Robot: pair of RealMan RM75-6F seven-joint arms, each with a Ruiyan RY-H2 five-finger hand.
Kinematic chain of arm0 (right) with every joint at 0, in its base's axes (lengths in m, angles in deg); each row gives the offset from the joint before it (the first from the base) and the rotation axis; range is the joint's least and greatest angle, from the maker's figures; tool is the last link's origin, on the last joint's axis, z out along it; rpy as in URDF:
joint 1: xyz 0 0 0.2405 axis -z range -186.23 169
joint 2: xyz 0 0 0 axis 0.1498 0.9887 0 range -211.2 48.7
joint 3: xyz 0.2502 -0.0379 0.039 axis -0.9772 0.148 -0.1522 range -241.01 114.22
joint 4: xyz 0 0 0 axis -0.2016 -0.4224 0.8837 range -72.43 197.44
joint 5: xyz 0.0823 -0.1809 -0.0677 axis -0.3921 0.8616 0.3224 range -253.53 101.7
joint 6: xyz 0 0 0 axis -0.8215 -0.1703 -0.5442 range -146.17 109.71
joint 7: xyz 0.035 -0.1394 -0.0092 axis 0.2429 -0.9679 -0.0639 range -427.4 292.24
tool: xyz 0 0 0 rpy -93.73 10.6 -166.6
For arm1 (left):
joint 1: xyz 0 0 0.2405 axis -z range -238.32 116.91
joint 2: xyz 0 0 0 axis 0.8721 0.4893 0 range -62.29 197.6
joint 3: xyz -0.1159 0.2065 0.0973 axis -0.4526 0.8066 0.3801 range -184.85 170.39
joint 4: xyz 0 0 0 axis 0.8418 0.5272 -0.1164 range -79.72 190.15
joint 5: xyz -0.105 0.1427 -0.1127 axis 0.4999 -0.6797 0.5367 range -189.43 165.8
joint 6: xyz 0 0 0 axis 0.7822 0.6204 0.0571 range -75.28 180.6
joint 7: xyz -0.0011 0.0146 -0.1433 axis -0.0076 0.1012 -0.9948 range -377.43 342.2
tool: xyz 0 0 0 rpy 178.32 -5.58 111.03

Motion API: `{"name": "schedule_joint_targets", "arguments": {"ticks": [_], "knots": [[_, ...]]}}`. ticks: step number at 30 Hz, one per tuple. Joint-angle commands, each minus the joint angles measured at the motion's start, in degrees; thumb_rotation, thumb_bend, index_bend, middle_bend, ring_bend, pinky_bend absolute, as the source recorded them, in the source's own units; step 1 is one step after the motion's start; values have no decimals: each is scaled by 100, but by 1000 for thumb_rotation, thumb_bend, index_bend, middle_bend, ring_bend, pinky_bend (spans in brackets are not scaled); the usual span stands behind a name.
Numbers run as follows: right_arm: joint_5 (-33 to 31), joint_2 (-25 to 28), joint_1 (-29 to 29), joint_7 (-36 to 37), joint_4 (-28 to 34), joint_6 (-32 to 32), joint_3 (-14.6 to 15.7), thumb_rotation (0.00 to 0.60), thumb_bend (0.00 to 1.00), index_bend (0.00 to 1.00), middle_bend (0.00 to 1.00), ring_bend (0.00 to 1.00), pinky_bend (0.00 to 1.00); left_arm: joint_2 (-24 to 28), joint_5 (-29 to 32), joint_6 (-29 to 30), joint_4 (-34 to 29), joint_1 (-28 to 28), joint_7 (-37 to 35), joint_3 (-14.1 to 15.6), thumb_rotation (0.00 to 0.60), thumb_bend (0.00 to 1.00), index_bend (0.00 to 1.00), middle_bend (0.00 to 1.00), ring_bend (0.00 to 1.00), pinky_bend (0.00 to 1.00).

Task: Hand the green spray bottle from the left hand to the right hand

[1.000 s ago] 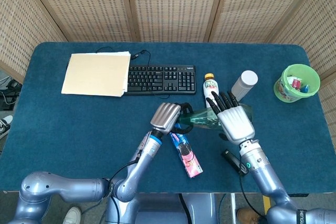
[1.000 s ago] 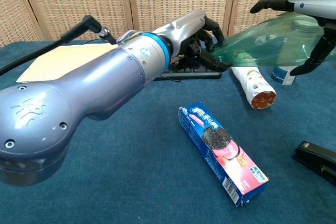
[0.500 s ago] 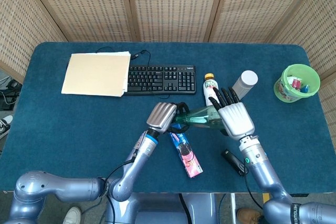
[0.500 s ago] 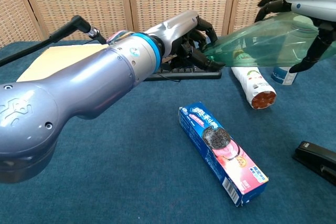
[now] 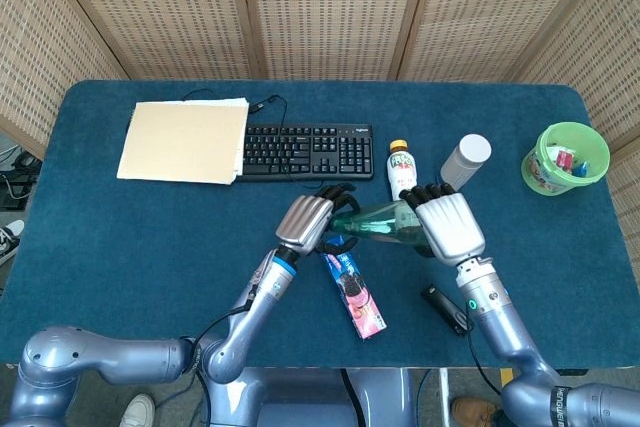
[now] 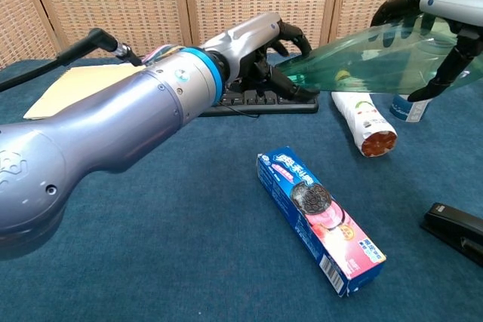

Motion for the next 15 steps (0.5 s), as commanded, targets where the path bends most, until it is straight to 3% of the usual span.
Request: {"name": "schedule_joint_targets", "arguments": {"ticks": [1,8,15], "knots": [[58,4,2,1,-46,30,17,600,430,693,595,522,628,89,-182,13,-59,-75,-187,61,600,0,2,0,0,0],[125,-26,-1,-82,-83,63,73,600,432,695,597,533,628,330,-645,201,-303,-313,-804,73,600,0,0,0,0,0],[227,-94,50,-145,-116,139,181,600,434,696,598,540,628,932,-906,394,-729,-603,-1193,-65,600,0,0,0,0,0]]}}
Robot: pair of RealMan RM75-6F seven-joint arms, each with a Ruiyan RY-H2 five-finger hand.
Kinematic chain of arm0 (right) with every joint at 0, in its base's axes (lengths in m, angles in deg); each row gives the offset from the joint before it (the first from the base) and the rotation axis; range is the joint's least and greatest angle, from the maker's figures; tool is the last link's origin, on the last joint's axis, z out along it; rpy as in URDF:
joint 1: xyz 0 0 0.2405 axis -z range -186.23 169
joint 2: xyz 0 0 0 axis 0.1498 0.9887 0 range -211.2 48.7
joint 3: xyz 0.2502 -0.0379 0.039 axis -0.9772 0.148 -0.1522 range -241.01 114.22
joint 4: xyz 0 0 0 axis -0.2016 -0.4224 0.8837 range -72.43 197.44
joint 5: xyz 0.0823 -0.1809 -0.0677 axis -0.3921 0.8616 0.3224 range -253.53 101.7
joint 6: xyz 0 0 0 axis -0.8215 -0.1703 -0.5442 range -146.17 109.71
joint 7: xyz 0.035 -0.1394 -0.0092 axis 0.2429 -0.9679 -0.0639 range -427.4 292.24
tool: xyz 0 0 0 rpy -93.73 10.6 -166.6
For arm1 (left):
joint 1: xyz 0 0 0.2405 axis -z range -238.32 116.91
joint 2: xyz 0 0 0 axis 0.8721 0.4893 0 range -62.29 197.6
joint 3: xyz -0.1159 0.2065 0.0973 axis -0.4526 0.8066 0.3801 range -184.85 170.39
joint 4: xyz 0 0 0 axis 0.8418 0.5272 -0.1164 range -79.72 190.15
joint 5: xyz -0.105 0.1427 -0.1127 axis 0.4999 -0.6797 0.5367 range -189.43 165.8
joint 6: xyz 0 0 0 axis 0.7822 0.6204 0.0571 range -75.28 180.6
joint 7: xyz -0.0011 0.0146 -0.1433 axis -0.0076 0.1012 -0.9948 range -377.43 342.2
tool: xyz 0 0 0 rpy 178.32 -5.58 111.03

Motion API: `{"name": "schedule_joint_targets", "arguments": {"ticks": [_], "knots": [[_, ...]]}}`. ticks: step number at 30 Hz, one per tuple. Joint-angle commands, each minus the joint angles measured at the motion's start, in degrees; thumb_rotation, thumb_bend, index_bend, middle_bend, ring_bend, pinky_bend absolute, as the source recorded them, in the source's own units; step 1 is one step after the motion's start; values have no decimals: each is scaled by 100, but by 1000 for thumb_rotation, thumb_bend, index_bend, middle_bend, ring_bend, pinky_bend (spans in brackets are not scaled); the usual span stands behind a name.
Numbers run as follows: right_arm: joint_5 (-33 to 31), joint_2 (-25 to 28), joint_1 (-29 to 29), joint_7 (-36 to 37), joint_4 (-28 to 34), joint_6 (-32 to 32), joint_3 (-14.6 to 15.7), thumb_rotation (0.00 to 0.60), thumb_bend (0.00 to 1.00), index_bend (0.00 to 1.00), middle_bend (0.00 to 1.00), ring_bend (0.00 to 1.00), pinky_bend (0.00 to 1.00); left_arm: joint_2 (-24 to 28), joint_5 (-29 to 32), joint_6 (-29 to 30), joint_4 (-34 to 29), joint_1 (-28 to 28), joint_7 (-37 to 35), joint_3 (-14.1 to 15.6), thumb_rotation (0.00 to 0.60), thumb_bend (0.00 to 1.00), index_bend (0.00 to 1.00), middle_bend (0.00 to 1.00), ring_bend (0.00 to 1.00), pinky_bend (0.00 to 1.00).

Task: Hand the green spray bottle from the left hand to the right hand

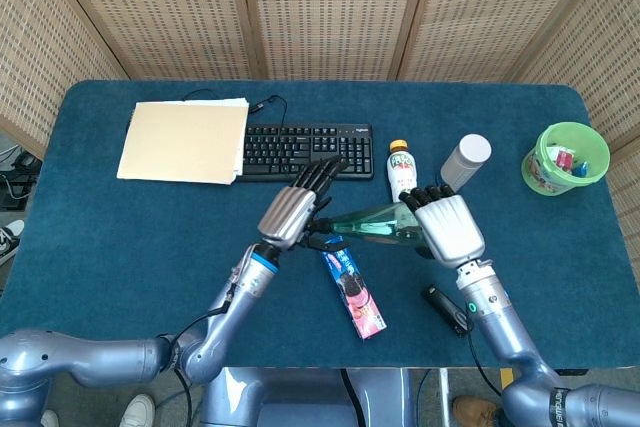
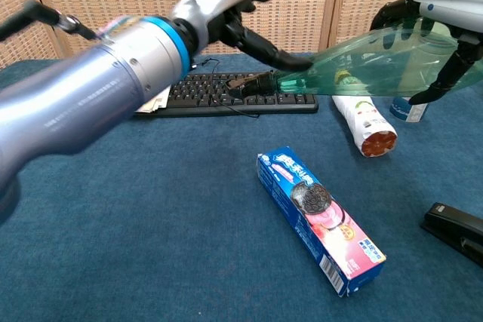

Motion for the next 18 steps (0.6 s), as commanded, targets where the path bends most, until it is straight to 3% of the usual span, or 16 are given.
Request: {"name": "schedule_joint_targets", "arguments": {"ticks": [1,5,10,14,18], "knots": [[38,-33,27,-15,-33,25,45,600,434,695,598,540,628,397,-95,138,-274,-207,-167,-113,600,0,0,0,0,0],[49,-101,36,6,-120,-1,86,600,435,695,598,540,628,1006,-178,341,-578,-524,-261,-179,600,0,0,0,0,0],[88,-170,-20,514,-380,-282,71,600,440,693,601,545,634,1996,-497,777,-1032,-1190,-337,13,600,0,0,0,0,0],[-93,-194,-117,2045,-494,-1037,-89,600,445,692,604,561,665,2778,-676,1321,-1252,-1978,-614,307,600,0,0,0,0,0],[-109,-209,-201,3200,-486,-1540,-265,600,446,693,604,567,679,3199,-799,1581,-1294,-2473,-986,550,600,0,0,0,0,0]]}}
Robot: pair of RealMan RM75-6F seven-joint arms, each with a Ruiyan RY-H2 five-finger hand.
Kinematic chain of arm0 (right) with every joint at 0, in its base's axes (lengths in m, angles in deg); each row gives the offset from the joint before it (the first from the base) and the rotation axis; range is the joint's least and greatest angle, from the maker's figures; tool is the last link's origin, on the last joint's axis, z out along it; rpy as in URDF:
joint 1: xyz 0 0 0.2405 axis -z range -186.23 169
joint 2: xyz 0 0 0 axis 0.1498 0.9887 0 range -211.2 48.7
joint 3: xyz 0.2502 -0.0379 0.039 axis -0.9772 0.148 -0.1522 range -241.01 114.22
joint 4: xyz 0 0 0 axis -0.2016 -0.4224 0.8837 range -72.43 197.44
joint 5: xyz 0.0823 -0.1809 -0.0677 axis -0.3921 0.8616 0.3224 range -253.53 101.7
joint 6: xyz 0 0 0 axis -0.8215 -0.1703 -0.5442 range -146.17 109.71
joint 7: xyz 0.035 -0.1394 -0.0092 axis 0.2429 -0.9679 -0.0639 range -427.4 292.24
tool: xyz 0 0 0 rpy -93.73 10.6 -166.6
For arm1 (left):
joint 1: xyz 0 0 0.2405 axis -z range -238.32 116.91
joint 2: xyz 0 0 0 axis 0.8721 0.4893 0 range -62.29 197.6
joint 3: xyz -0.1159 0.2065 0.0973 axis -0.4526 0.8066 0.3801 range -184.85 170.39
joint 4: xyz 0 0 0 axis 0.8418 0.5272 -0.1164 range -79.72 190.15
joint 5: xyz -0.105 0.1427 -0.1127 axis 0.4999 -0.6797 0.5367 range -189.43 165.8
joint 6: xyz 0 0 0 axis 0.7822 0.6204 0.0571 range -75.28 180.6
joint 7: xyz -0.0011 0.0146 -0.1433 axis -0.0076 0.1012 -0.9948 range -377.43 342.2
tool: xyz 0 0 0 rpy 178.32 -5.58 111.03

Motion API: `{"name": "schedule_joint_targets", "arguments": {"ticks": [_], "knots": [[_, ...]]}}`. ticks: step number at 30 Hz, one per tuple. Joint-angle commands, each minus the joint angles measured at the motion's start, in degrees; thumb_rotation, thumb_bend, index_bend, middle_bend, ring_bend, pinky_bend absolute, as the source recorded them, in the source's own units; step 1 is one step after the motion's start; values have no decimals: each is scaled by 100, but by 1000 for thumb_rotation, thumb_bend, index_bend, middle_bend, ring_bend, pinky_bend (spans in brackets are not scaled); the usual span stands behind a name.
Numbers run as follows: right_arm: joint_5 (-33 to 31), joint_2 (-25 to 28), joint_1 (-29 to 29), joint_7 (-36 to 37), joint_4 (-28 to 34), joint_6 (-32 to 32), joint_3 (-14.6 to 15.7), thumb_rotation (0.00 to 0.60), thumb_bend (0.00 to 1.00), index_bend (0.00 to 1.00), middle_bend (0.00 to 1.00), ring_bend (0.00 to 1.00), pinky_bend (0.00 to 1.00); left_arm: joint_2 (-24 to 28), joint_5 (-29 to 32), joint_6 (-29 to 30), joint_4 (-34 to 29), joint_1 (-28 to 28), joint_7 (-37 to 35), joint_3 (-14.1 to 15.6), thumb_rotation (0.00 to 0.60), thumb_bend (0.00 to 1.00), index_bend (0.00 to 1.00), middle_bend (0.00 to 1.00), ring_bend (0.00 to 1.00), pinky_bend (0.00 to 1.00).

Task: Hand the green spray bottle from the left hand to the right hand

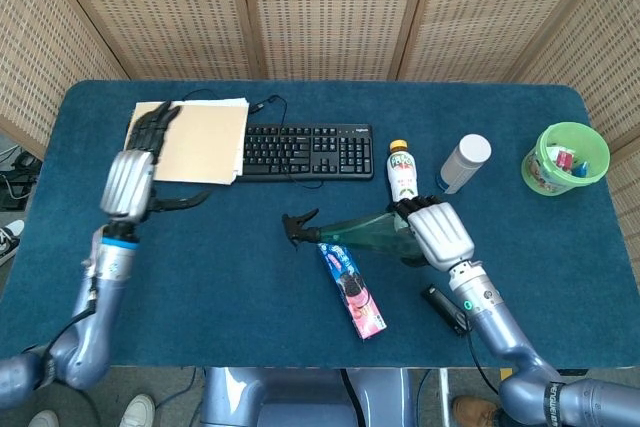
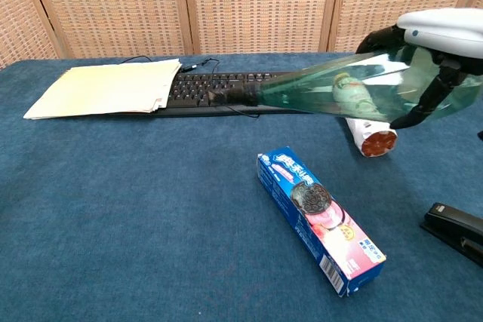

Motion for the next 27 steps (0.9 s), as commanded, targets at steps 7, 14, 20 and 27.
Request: {"name": "schedule_joint_targets", "arguments": {"ticks": [7,14,20,27], "knots": [[-167,-228,-379,2694,-85,-1328,-564,600,440,695,604,568,679,970,-304,623,-38,-1207,-829,728,600,0,0,0,0,0],[-509,-490,-608,4147,5,-1981,-1023,600,439,702,604,568,679,1288,-425,784,-36,-1754,-1285,1074,600,0,0,0,0,0],[-340,-751,-688,4556,-178,-2180,-949,600,439,703,604,568,679,1208,-584,689,158,-1774,-1429,1104,600,0,0,0,0,0],[-346,-978,-715,4572,-270,-2216,-747,600,440,705,604,568,679,1137,-641,603,269,-1767,-1459,1078,600,0,0,0,0,0]]}}
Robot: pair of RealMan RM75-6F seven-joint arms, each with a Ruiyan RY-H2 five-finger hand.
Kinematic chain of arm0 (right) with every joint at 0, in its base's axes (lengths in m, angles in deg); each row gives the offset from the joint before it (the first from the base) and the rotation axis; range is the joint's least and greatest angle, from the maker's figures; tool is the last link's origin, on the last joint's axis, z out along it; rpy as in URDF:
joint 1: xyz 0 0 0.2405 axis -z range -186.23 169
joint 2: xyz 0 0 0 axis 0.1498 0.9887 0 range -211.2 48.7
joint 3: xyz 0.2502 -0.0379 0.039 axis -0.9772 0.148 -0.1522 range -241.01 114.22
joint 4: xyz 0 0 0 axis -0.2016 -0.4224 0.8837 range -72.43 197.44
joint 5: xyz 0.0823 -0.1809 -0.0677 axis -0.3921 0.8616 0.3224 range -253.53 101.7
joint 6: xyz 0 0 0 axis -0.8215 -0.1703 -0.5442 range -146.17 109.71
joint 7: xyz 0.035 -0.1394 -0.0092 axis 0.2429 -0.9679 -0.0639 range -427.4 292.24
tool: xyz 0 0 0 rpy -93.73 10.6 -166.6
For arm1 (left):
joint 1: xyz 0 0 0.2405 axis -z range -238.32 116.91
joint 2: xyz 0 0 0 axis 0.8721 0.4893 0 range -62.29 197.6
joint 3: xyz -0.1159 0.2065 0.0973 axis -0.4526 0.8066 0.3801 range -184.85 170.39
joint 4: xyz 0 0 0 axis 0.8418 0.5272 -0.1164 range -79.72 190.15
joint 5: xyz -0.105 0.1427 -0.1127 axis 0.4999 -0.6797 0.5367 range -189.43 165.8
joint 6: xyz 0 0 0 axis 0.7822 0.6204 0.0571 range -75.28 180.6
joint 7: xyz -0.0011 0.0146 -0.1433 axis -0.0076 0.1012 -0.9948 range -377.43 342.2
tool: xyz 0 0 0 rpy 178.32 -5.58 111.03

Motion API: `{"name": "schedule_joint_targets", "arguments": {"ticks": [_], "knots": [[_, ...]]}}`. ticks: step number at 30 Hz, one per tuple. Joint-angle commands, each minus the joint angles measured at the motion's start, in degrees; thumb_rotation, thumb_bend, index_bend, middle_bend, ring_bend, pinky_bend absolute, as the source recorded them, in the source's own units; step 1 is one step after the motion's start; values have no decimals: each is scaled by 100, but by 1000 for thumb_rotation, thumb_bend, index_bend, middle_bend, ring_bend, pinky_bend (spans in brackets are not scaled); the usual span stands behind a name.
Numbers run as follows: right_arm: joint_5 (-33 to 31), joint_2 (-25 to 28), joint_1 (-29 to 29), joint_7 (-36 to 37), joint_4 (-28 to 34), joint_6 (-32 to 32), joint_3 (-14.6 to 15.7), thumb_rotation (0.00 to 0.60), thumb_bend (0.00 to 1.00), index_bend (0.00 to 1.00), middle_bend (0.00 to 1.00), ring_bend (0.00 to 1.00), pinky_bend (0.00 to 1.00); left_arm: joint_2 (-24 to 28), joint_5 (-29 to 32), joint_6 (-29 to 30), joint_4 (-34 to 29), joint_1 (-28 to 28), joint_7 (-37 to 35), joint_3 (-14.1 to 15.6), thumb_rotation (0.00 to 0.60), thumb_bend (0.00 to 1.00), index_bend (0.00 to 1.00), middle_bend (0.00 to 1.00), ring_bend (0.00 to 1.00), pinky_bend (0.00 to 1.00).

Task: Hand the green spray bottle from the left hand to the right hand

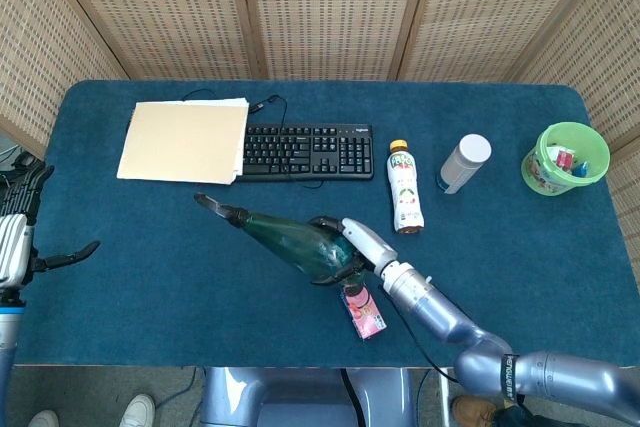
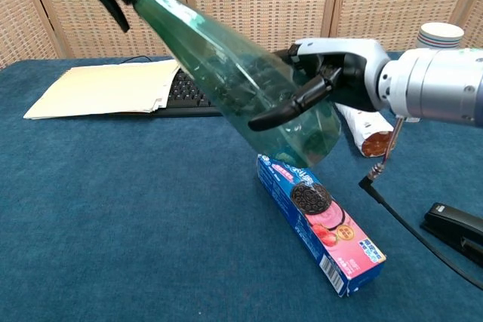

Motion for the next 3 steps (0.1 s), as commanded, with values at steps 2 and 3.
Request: {"name": "schedule_joint_targets", "arguments": {"ticks": [2,3], "knots": [[-28,-174,-47,-27,-85,-17,140,600,439,706,604,568,679,-7,-61,19,4,-6,17,-23,600,0,0,0,0,0],[-42,-195,-54,-51,-91,-7,152,600,440,706,604,568,679,-8,-70,21,2,-11,18,-26,600,0,0,0,0,0]]}}
